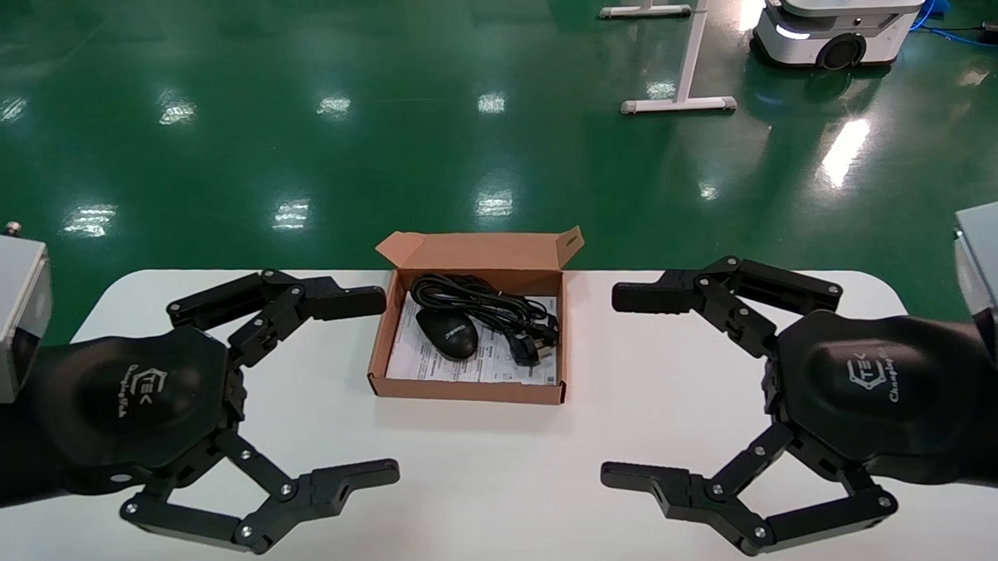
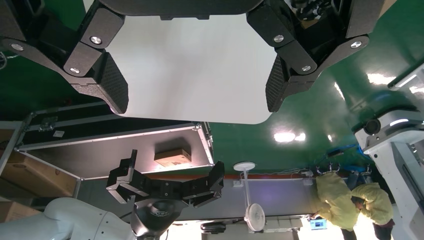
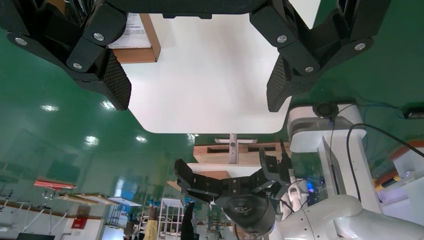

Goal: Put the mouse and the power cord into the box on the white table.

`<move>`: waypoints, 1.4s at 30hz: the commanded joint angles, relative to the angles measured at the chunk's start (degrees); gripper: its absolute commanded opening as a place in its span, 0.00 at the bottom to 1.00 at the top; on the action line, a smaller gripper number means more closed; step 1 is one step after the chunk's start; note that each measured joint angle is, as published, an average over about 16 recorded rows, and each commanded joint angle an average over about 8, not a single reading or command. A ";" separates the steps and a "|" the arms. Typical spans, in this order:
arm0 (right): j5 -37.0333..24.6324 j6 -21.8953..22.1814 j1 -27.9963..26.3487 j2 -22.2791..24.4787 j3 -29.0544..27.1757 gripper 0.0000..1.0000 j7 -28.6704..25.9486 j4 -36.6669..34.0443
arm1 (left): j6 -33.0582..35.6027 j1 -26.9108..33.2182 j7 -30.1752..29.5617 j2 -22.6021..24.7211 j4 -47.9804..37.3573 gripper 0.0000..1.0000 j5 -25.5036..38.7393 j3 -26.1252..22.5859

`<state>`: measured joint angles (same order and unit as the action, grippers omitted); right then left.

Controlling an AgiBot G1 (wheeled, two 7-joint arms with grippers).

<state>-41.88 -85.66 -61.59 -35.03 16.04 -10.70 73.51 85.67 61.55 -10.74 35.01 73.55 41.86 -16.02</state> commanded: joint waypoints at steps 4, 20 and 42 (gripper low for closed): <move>0.00 0.00 0.00 0.00 0.00 1.00 0.00 0.00 | 0.00 0.00 0.00 0.00 0.00 1.00 0.00 0.00; 0.00 0.00 0.00 0.00 0.00 1.00 0.00 0.00 | 0.00 0.00 0.00 0.00 0.00 1.00 -0.01 0.00; 0.00 0.00 0.00 0.00 0.00 1.00 0.00 0.00 | 0.00 0.00 0.00 0.00 0.00 1.00 -0.01 0.00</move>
<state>-41.88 -85.67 -61.59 -35.03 16.05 -10.70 73.51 85.67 61.56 -10.74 35.01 73.55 41.84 -16.02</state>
